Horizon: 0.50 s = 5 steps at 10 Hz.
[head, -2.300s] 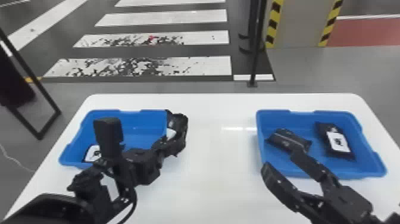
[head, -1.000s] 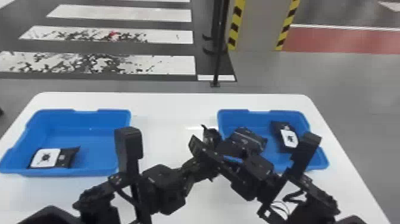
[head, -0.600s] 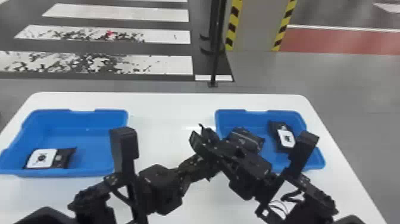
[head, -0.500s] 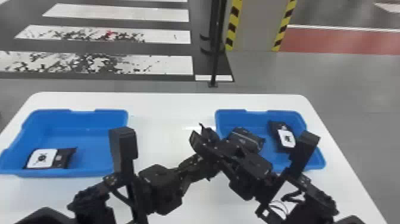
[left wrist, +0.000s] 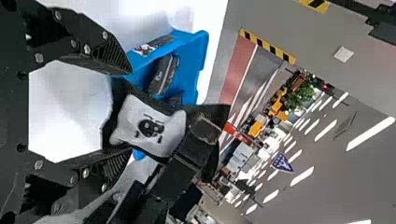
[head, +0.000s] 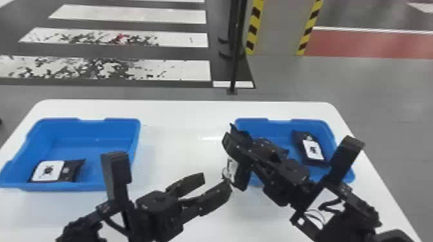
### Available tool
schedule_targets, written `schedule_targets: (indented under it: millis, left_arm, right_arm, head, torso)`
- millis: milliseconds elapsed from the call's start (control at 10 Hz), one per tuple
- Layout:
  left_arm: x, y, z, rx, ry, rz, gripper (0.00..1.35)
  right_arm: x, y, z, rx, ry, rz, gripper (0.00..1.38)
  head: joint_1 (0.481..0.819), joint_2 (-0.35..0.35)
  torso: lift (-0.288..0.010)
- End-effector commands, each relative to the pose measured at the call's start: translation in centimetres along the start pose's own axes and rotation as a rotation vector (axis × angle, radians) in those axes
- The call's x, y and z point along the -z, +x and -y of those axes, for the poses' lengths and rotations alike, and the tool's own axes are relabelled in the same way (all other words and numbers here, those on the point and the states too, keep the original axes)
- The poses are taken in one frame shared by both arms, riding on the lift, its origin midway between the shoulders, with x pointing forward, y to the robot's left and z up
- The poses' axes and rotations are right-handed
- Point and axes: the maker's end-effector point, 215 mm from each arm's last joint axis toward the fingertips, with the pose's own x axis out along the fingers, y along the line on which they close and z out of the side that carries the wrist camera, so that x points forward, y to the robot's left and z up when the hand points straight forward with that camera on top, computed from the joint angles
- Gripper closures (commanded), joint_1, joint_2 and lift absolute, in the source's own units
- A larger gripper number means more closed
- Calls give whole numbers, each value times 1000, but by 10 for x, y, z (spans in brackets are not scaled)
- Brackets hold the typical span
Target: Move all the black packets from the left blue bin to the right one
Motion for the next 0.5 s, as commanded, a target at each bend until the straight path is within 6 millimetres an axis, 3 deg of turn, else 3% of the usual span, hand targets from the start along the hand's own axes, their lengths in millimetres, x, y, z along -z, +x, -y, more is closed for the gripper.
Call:
schedule_targets:
  millis: [0, 100, 400]
  left_arm:
    - [6, -16, -7, -27, -26, 2, 153]
    - [9, -22, -5, -28, -31, -1, 153]
    - [0, -37, -3, -36, -46, 37, 153]
  right_arm:
    - [-9, -4, 30, 56, -17, 15, 1269]
    - [-16, -7, 56, 103, -31, 23, 1269]
    - [-28, -30, 174, 311, -123, 5, 1269]
  head:
    - [695, -80]
    - [695, -87]
    - [695, -171]
  torso:
    - [-140]
    - [-140]
    - [-140]
